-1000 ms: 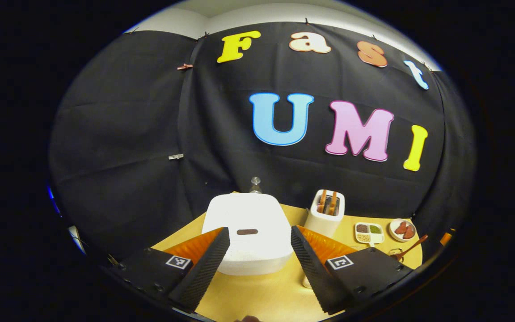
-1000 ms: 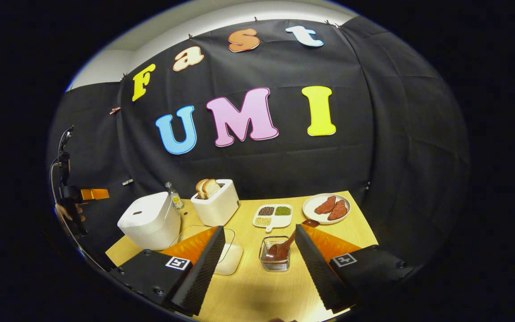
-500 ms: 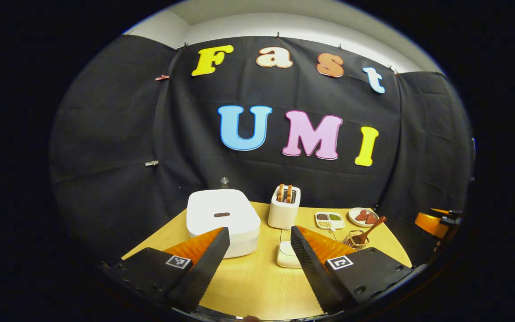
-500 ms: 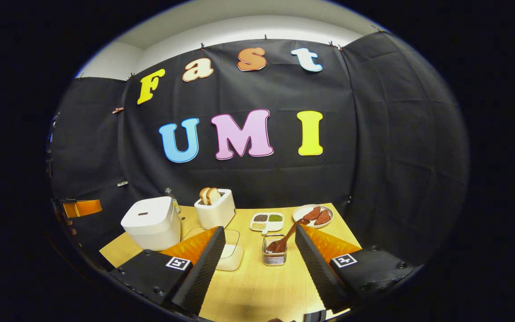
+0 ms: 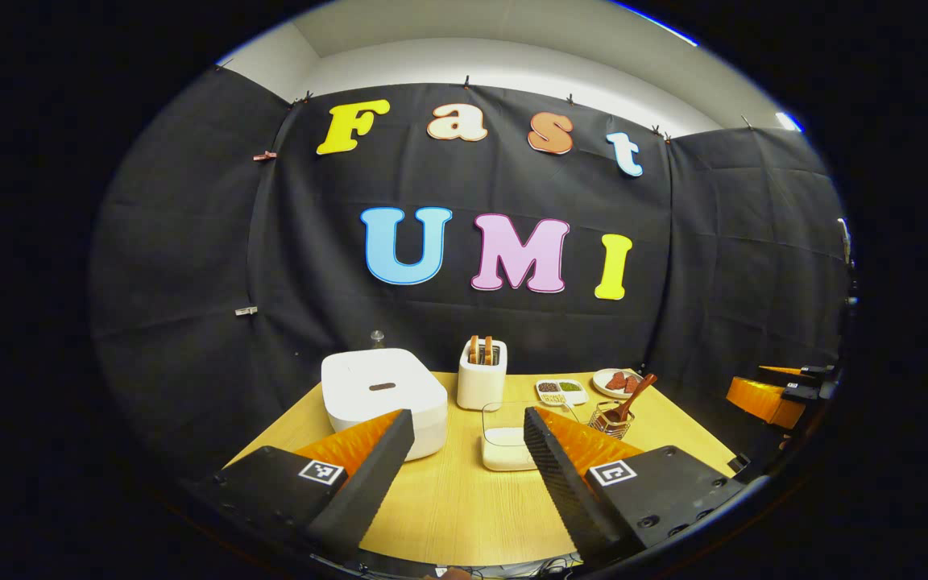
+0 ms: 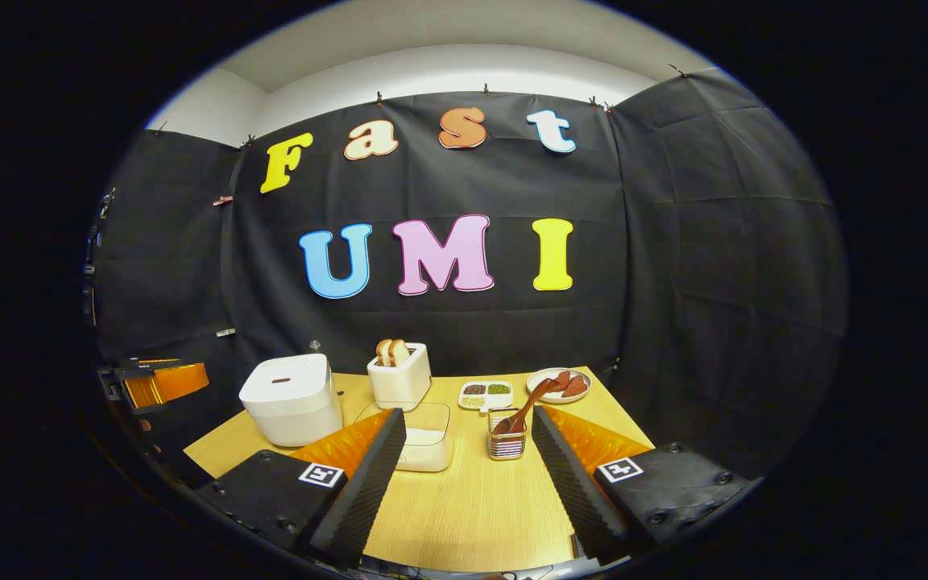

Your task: Close the left gripper, press the button to open the rice cooker; take a wooden spoon from the chopstick holder with the right hand, scoop a spoonful of rice and pour it into the rice cooker, then put the wooden spoon back into the chopstick holder.

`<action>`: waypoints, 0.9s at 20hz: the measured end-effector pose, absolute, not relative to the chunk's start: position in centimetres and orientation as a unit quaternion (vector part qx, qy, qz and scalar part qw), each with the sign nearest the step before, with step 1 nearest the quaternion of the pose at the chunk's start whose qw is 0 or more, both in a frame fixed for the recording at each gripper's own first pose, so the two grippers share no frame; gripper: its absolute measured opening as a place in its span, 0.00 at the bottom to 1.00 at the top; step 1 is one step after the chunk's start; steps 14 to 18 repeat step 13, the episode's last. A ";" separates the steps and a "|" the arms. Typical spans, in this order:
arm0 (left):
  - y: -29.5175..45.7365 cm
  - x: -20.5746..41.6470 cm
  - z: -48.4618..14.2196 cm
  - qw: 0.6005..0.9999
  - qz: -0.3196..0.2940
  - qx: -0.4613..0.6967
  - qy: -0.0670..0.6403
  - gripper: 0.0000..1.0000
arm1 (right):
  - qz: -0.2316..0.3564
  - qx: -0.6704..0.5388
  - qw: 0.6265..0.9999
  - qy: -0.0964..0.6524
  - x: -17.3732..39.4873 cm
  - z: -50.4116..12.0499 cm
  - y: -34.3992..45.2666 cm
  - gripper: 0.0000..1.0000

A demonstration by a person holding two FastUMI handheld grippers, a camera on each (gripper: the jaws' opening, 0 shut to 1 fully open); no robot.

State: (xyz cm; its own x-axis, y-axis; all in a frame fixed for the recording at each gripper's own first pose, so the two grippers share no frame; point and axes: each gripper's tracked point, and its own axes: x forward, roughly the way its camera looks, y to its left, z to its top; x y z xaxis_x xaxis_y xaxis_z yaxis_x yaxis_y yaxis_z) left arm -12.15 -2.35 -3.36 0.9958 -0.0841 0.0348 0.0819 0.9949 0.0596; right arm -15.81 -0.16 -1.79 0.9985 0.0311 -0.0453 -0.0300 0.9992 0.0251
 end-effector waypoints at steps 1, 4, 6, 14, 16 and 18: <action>-2.1 -12.2 -3.4 0.998 -0.042 0.032 -0.018 0.95 | 0.015 0.016 1.000 0.021 -16.1 -1.7 0.1 0.98; -1.8 -12.1 -3.0 0.998 -0.045 0.032 -0.024 0.95 | 0.011 0.017 1.000 0.018 -16.4 -1.2 0.1 0.98; -1.5 -11.6 -2.7 0.998 -0.042 0.030 -0.024 0.95 | 0.008 0.019 1.000 0.014 -16.2 -0.9 -0.1 0.98; -1.1 -9.6 -1.9 0.999 -0.044 0.023 -0.023 0.95 | -0.008 0.032 0.999 0.008 -14.7 0.1 -0.5 0.98; -1.1 -9.6 -1.9 0.999 -0.044 0.023 -0.023 0.95 | -0.008 0.032 0.999 0.008 -14.7 0.1 -0.5 0.98; -1.1 -9.6 -1.9 0.999 -0.044 0.023 -0.023 0.95 | -0.008 0.032 0.999 0.008 -14.7 0.1 -0.5 0.98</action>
